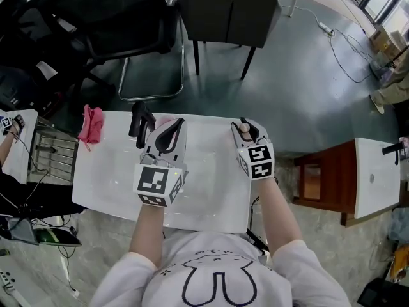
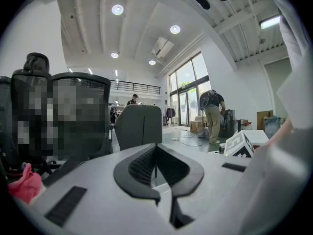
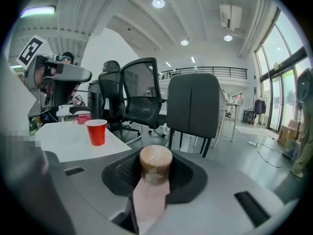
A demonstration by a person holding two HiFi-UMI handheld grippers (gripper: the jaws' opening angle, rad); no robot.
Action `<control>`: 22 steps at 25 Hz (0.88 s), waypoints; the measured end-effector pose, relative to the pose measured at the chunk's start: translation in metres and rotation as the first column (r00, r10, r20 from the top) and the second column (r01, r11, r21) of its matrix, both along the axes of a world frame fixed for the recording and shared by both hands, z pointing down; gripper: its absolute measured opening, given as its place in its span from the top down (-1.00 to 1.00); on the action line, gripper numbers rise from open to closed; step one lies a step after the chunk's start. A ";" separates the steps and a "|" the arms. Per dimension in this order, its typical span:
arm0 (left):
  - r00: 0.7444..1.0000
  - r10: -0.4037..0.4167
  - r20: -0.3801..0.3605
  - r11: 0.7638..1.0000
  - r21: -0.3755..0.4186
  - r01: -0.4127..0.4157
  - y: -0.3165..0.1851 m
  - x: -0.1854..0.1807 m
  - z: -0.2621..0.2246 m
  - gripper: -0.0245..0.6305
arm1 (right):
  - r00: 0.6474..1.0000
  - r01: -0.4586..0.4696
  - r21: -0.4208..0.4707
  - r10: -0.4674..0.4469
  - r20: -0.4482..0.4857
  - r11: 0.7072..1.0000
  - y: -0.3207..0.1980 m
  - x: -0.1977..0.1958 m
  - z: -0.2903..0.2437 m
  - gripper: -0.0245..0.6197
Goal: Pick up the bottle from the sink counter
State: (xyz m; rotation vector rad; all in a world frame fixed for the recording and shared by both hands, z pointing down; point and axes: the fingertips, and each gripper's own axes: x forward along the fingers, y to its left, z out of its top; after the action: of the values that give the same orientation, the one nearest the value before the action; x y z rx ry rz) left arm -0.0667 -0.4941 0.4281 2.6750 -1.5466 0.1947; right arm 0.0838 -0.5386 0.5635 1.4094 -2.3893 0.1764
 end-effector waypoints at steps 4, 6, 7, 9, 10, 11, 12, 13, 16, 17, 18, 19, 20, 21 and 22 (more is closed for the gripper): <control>1.000 -0.001 -0.002 1.000 -0.002 0.001 0.003 -0.003 0.000 0.89 | 1.000 -0.023 -0.027 0.024 0.018 0.999 0.002 0.002 -0.001 0.52; 1.000 -0.001 -0.003 1.000 -0.002 0.001 0.005 -0.005 0.000 0.89 | 0.999 -0.030 -0.033 0.031 0.033 0.999 0.004 0.002 -0.001 0.53; 1.000 -0.001 -0.004 1.000 -0.003 0.001 0.007 -0.005 0.000 0.89 | 0.998 -0.034 -0.036 0.035 0.042 0.999 0.006 0.002 -0.001 0.53; 1.000 0.000 -0.004 1.000 -0.004 0.000 0.010 -0.007 0.000 0.89 | 0.998 -0.039 -0.038 0.041 0.056 0.999 0.010 0.001 -0.003 0.53; 1.000 0.000 -0.005 1.000 -0.004 0.000 0.011 -0.007 -0.001 0.89 | 0.998 -0.039 -0.035 0.041 0.058 0.999 0.013 0.000 -0.005 0.53; 1.000 0.001 -0.007 1.000 -0.005 -0.001 0.013 -0.007 -0.002 0.89 | 0.998 -0.037 -0.031 0.039 0.057 0.999 0.016 -0.001 -0.008 0.53; 1.000 0.002 -0.008 1.000 -0.004 -0.002 0.015 -0.006 -0.003 0.89 | 0.998 -0.035 -0.028 0.037 0.055 0.999 0.018 -0.001 -0.011 0.53; 1.000 0.003 -0.009 1.000 -0.004 -0.003 0.017 -0.006 -0.004 0.89 | 0.998 -0.032 -0.026 0.033 0.053 0.999 0.021 -0.002 -0.015 0.53; 1.000 0.002 -0.017 1.000 0.000 -0.002 0.025 -0.004 -0.009 0.89 | 0.999 -0.019 -0.024 0.020 0.044 1.000 0.029 -0.003 -0.027 0.53; 1.000 -0.001 -0.021 1.000 0.001 0.001 0.028 -0.003 -0.011 0.89 | 0.999 -0.017 -0.022 0.018 0.042 1.000 0.033 -0.003 -0.031 0.53; 1.000 -0.003 -0.025 1.000 0.002 0.004 0.031 -0.002 -0.013 0.89 | 0.999 -0.015 -0.019 0.016 0.042 1.000 0.037 -0.003 -0.036 0.53; 1.000 -0.006 -0.028 1.000 0.004 0.006 0.034 -0.001 -0.016 0.89 | 0.999 -0.014 -0.016 0.014 0.043 1.000 0.041 -0.002 -0.040 0.53; 0.999 -0.008 -0.031 1.000 0.007 0.009 0.037 0.000 -0.019 0.89 | 0.999 -0.011 -0.012 0.012 0.045 1.000 0.045 -0.001 -0.045 0.53; 0.999 -0.011 -0.033 1.000 0.011 0.011 0.040 0.000 -0.022 0.89 | 0.999 -0.009 -0.008 0.009 0.046 1.000 0.049 0.000 -0.050 0.53; 0.999 -0.014 -0.035 1.000 0.016 0.014 0.043 0.001 -0.025 0.89 | 0.999 -0.005 -0.004 0.005 0.048 1.000 0.053 0.001 -0.054 0.53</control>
State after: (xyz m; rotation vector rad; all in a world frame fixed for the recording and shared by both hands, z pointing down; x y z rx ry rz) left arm -0.0658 -0.4513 0.4031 2.6640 -1.5634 0.1353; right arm 0.0843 -0.4858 0.5092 1.4248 -2.4228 0.2189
